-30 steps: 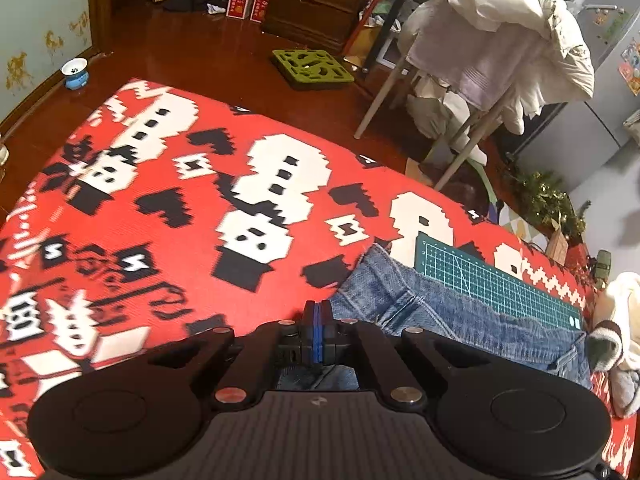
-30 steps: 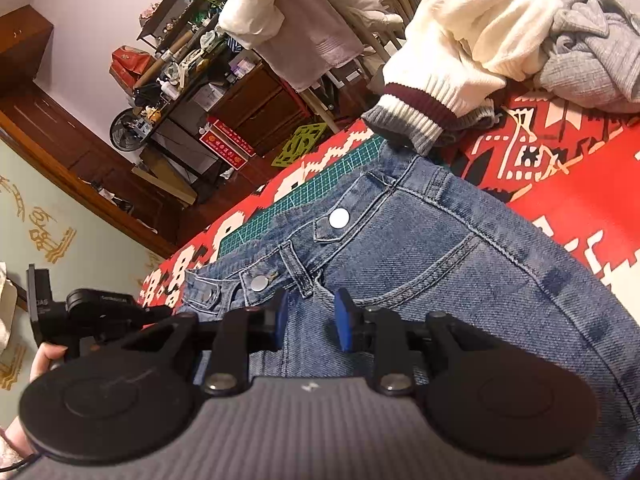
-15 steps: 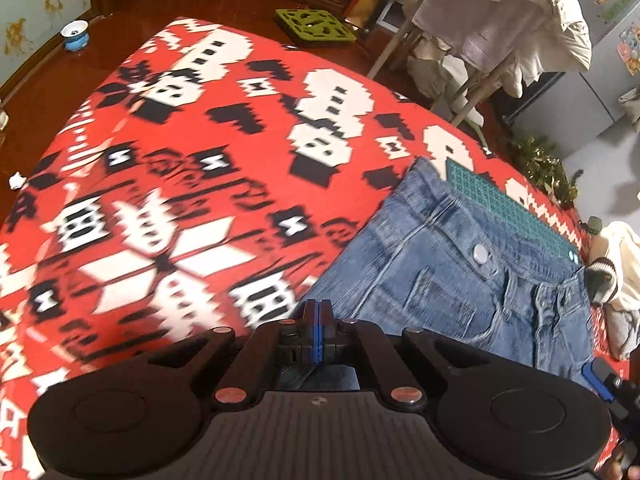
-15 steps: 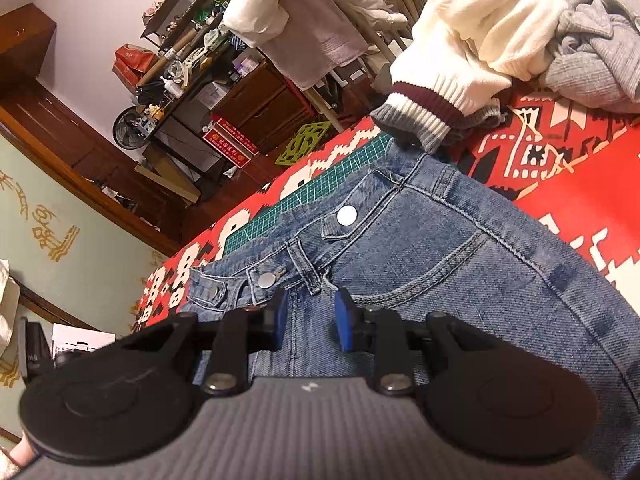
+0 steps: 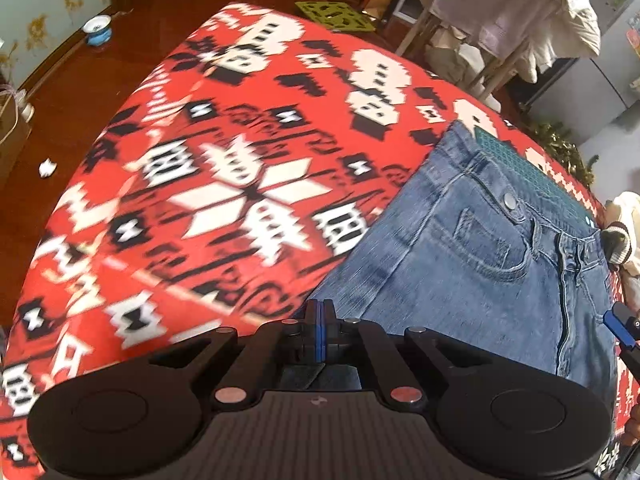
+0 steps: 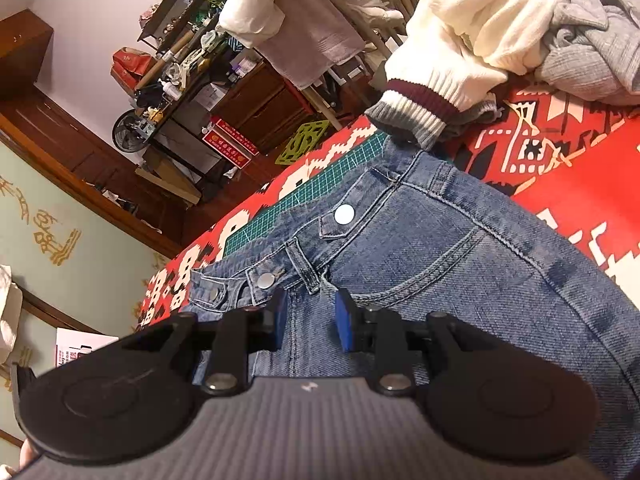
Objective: Fold clothes
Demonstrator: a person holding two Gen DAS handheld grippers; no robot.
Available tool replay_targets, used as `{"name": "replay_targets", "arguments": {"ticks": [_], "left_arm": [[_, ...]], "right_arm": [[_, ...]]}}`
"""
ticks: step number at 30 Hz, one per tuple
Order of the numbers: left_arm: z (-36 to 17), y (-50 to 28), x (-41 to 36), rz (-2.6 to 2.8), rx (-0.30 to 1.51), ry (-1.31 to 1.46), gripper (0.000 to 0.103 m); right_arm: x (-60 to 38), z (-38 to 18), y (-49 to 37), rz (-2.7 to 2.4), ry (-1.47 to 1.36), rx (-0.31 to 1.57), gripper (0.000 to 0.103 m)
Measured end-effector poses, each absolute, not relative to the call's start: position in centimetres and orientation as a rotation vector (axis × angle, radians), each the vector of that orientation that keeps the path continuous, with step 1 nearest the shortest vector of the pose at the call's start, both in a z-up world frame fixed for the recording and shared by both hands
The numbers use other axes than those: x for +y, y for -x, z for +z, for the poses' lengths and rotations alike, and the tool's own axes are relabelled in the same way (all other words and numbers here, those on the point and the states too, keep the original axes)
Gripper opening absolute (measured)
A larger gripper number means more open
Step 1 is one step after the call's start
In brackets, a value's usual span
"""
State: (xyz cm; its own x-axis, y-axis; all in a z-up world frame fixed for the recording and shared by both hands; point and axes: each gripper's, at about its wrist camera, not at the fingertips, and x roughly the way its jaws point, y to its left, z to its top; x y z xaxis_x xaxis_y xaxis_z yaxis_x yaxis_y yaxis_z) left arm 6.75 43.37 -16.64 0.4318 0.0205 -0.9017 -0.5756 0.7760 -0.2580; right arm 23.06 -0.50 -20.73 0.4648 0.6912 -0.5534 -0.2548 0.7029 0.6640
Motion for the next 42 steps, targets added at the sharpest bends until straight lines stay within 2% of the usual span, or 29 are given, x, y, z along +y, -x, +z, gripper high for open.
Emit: {"name": "replay_targets", "arguments": {"ticks": [22,31,42], "left_arm": [[-16.0,-2.2,44.0,0.560,1.169,0.518,0.002],[-14.2,-4.1,43.9,0.455,1.012,0.702,0.002],[-16.5,-10.1,43.1,0.469,0.903,0.911,0.002]], "right_arm": [[-0.7,-20.7,-23.2,0.617,-0.554,0.917,0.030],[-0.5,-20.7,-23.2,0.618,-0.551,0.917,0.030],[-0.6,-20.8,-23.3,0.617,-0.559,0.916,0.030]]}}
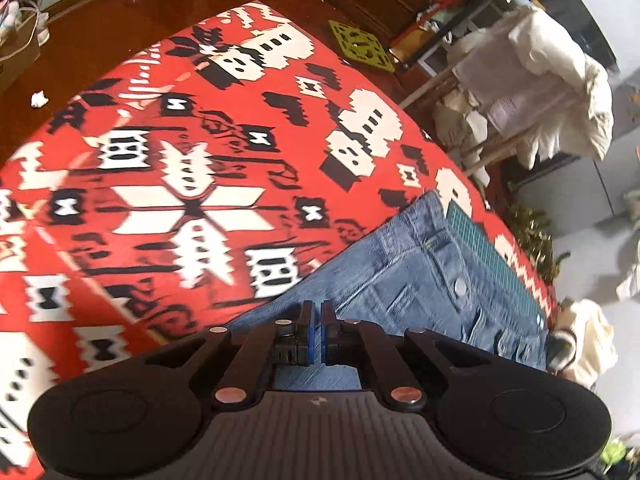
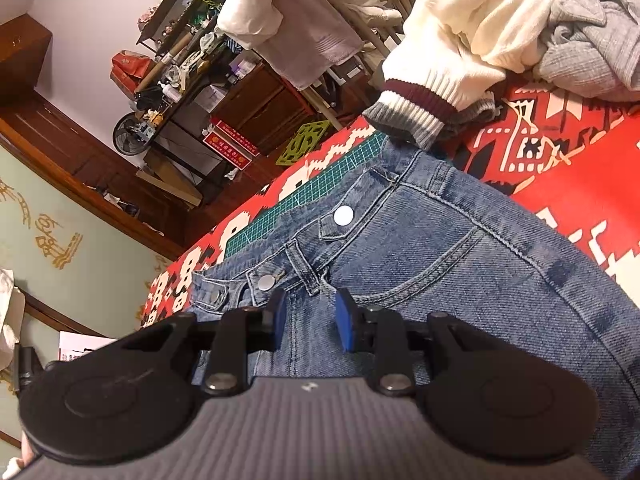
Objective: Fold clothes
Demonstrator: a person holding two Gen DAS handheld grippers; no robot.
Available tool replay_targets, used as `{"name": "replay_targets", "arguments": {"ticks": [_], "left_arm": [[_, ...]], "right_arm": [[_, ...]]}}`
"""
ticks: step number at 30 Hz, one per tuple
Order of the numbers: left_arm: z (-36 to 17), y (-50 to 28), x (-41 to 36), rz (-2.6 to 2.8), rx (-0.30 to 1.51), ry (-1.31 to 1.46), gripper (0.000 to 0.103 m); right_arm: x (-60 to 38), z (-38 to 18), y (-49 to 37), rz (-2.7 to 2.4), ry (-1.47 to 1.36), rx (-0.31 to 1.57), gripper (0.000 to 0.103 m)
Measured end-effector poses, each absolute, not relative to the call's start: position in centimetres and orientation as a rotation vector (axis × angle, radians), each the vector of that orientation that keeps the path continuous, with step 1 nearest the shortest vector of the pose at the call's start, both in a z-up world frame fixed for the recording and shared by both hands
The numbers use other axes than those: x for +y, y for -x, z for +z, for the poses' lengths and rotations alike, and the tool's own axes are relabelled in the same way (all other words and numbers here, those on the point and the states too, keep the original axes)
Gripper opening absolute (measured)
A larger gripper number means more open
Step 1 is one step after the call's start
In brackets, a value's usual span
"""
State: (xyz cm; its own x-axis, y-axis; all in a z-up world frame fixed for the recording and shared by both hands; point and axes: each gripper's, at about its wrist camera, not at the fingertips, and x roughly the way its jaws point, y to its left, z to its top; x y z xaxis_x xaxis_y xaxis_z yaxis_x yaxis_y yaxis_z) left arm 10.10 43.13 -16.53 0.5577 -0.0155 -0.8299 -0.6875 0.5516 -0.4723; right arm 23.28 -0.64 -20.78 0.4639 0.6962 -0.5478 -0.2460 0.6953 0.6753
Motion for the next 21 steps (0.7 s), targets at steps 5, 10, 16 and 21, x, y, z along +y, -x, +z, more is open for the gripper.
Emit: {"name": "replay_targets", "arguments": {"ticks": [5,10,16,21], "left_arm": [[-17.6,-10.7,43.2,0.487,0.923,0.916,0.003],[-17.4,-9.8,43.7,0.511,0.976,0.878,0.003],[-17.4,-7.6,44.6,0.531,1.034,0.916,0.003],[-17.2,-5.5,45.2,0.559,1.077,0.939,0.003]], "right_arm": [[-0.8,-20.8,-23.3,0.617,-0.564,0.916,0.030],[-0.7,-20.9,-23.3,0.617,-0.564,0.918,0.031],[-0.6,-20.7,-23.3,0.619,-0.561,0.919,0.031],[-0.6,-20.8,-23.3,0.617,-0.560,0.923,0.031]]}}
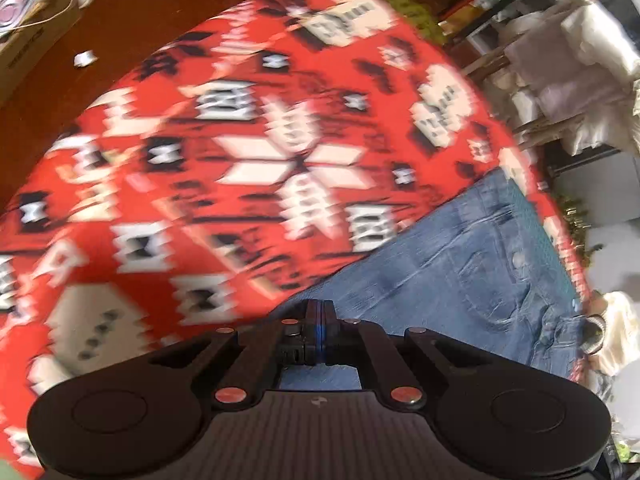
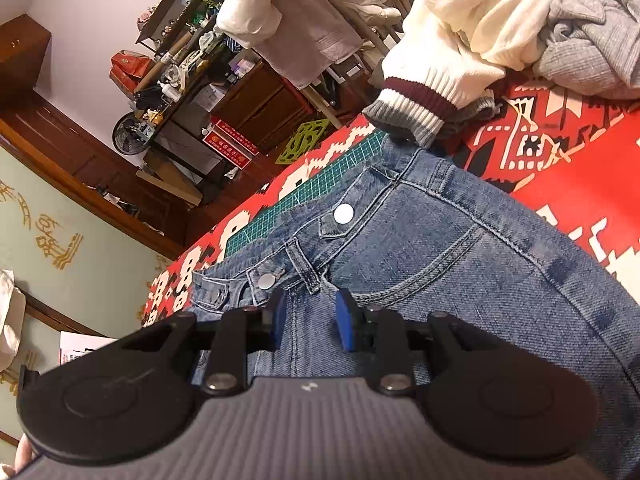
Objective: Fold clothes
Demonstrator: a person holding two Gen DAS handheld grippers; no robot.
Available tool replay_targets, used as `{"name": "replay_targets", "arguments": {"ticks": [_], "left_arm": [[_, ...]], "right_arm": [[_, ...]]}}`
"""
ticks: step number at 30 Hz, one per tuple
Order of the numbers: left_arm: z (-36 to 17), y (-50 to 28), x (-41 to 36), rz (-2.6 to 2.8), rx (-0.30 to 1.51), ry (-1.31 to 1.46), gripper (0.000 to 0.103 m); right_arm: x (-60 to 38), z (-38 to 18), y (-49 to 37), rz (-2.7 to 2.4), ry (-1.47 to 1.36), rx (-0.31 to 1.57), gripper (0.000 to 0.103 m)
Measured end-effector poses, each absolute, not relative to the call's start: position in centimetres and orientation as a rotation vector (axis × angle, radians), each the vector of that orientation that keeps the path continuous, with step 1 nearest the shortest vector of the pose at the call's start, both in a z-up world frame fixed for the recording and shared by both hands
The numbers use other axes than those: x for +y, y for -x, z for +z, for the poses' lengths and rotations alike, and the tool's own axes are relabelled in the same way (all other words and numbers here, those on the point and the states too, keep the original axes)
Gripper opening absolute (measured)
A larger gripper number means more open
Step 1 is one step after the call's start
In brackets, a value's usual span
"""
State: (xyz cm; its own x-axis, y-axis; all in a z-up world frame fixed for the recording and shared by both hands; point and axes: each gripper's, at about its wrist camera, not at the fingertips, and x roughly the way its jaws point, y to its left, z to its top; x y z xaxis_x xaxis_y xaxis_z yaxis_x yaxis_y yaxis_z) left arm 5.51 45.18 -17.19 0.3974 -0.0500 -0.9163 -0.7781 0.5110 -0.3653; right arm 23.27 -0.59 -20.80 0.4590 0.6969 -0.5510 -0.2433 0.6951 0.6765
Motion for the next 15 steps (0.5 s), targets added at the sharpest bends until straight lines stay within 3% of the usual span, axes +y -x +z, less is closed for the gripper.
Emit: {"name": "replay_targets", "arguments": {"ticks": [15], "left_arm": [[-16.7,-2.2,45.5,0.601,1.156,0.891,0.003]], "right_arm": [[-0.5,-20.9,-23.2,0.616,-0.564,0.925,0.031]]}}
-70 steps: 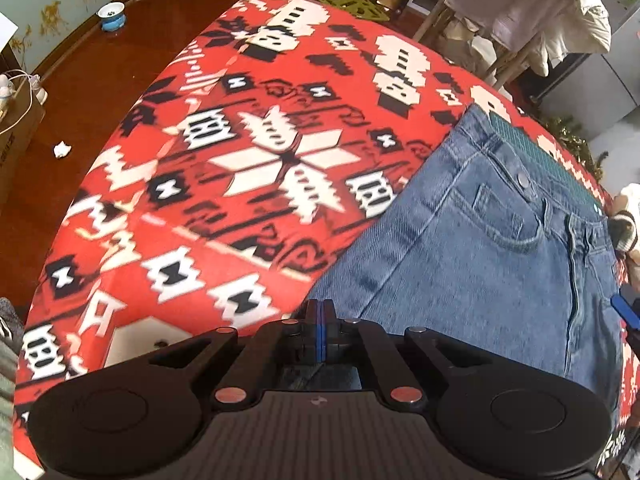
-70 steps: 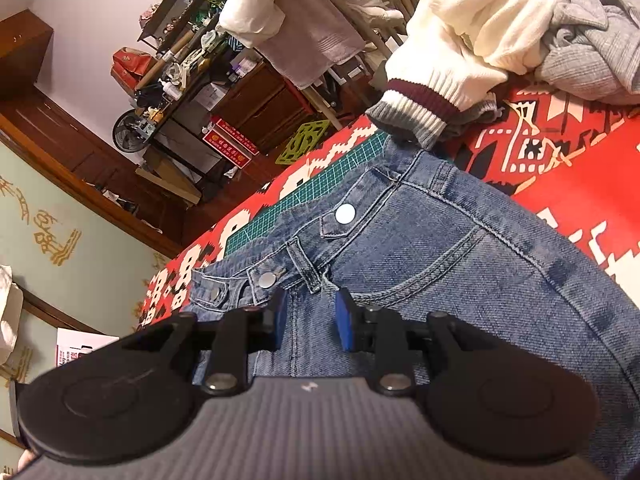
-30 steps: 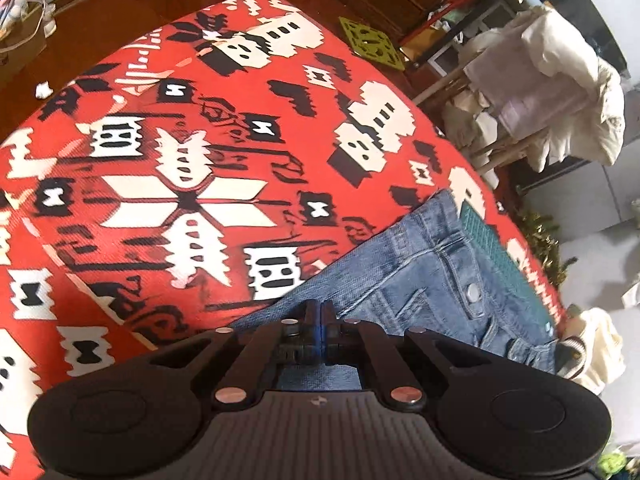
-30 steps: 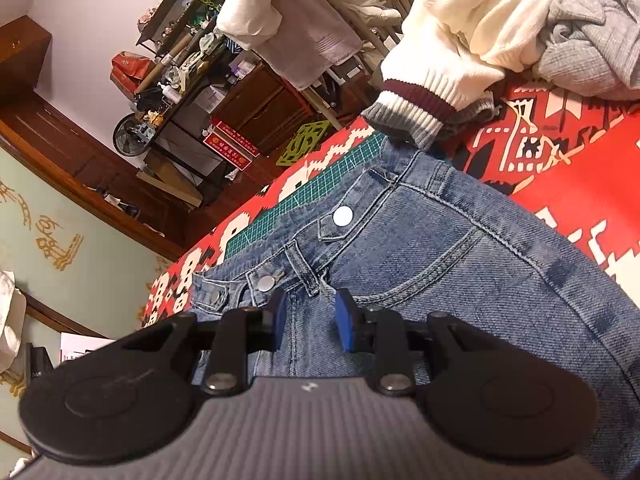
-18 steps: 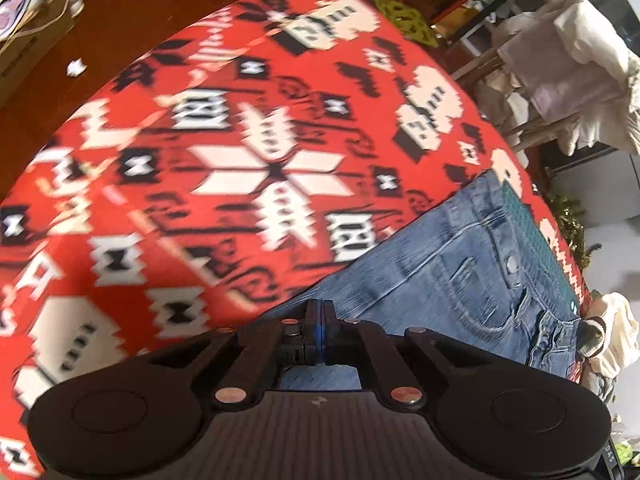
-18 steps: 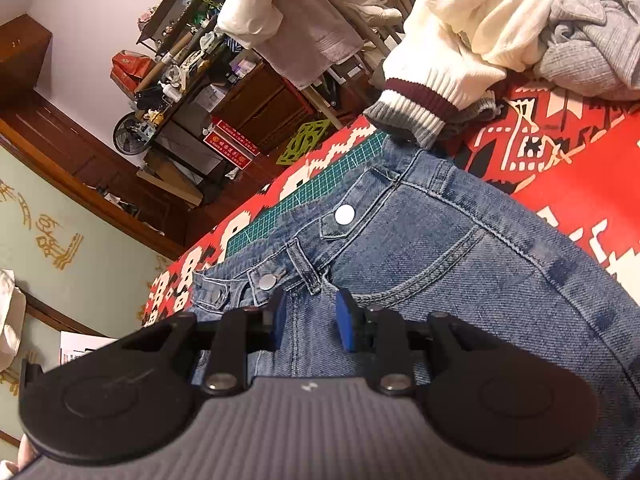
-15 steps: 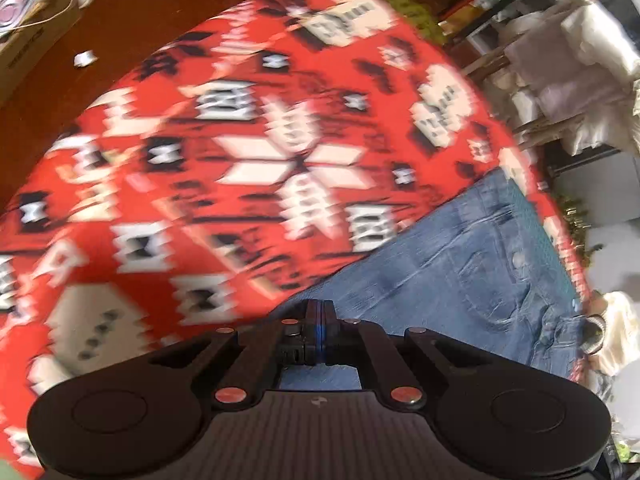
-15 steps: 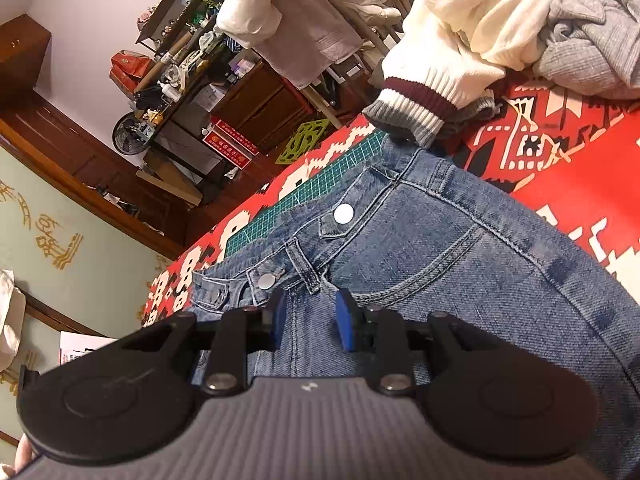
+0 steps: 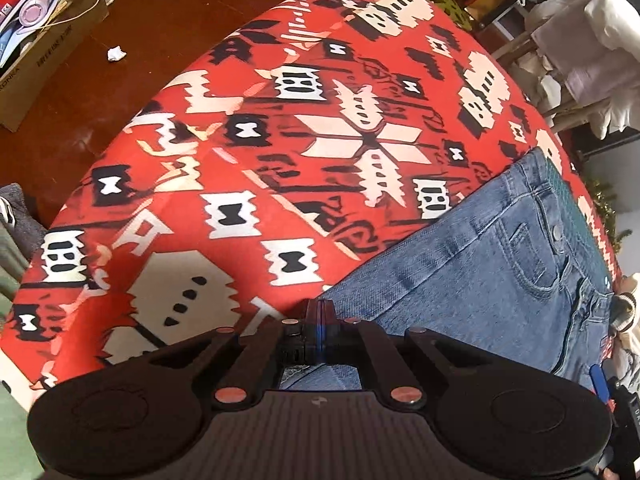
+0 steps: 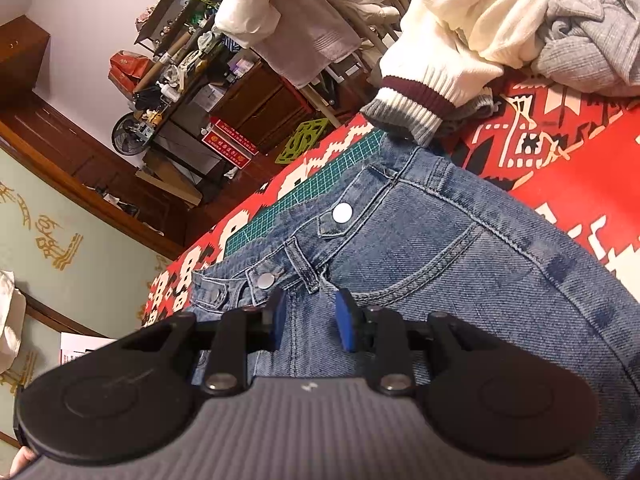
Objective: Fold clothes
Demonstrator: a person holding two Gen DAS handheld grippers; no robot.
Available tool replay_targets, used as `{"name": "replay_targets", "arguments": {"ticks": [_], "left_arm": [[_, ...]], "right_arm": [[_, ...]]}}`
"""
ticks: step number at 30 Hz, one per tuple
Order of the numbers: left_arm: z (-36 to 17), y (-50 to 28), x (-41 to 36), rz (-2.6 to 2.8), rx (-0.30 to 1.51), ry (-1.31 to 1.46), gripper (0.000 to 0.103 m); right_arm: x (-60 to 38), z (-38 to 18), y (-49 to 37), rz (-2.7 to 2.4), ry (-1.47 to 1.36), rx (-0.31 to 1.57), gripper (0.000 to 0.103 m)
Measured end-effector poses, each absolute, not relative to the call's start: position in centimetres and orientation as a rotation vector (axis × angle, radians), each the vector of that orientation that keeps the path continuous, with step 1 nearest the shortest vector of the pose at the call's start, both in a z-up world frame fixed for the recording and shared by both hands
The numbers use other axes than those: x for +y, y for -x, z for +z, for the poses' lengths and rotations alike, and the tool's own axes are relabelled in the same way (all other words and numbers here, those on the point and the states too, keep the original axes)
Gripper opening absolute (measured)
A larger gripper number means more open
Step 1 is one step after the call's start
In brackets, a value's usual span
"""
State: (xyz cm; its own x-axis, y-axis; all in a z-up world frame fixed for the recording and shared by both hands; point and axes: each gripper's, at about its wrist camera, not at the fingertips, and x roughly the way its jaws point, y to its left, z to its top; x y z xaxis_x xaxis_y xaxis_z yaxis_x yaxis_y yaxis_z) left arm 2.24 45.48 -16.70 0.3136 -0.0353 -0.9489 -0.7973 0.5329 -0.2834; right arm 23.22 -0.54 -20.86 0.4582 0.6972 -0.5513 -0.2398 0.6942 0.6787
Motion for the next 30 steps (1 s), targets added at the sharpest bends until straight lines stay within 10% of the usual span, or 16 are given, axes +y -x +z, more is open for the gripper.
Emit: {"name": "replay_targets", "arguments": {"ticks": [30], "left_arm": [[-14.8,-17.8,40.7,0.418,0.945,0.672,0.003]], "right_arm": [[-1.0,-21.2,-23.8,0.605,-0.564,0.930,0.031]]}}
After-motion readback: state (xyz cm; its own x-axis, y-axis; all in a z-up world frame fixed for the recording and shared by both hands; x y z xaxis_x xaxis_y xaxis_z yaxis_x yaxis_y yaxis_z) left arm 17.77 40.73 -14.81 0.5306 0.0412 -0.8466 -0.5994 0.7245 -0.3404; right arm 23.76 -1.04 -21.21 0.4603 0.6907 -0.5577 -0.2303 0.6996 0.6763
